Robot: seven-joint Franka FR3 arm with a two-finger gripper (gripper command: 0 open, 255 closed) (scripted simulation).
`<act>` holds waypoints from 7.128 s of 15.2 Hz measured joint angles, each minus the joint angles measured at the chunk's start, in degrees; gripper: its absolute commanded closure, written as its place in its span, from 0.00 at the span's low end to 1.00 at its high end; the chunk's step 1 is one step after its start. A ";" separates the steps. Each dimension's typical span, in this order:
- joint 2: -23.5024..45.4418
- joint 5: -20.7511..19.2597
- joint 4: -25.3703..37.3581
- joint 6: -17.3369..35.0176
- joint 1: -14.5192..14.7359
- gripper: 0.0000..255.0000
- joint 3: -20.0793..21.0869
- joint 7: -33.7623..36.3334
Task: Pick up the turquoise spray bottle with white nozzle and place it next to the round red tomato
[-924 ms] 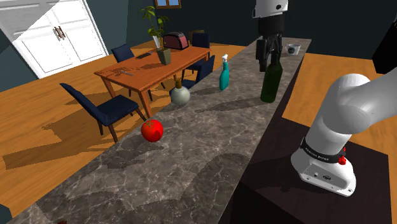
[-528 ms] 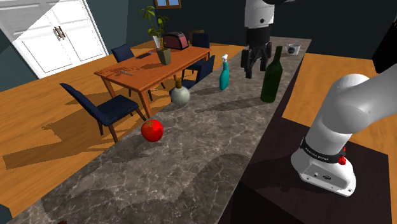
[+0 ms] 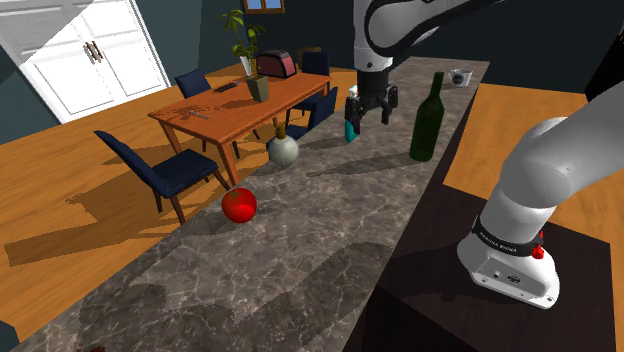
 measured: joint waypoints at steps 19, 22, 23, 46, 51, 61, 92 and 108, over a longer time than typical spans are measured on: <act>35.63 -29.57 18.77 22.46 -14.00 0.00 5.67 48.71; 39.85 -34.48 22.94 22.39 -14.38 0.00 3.89 55.69; 41.24 -36.12 24.04 22.47 -14.28 0.00 3.28 58.30; 55.10 -46.42 36.46 24.00 -14.58 1.00 -3.65 73.77; 55.09 -46.42 36.47 24.00 -14.58 1.00 -3.65 73.77; 52.81 -44.67 36.93 21.72 -14.87 1.00 -2.99 71.55; 43.84 -36.16 47.44 5.13 -15.31 1.00 -0.56 59.06; 43.02 -33.87 58.17 -5.16 -14.89 1.00 -0.07 53.36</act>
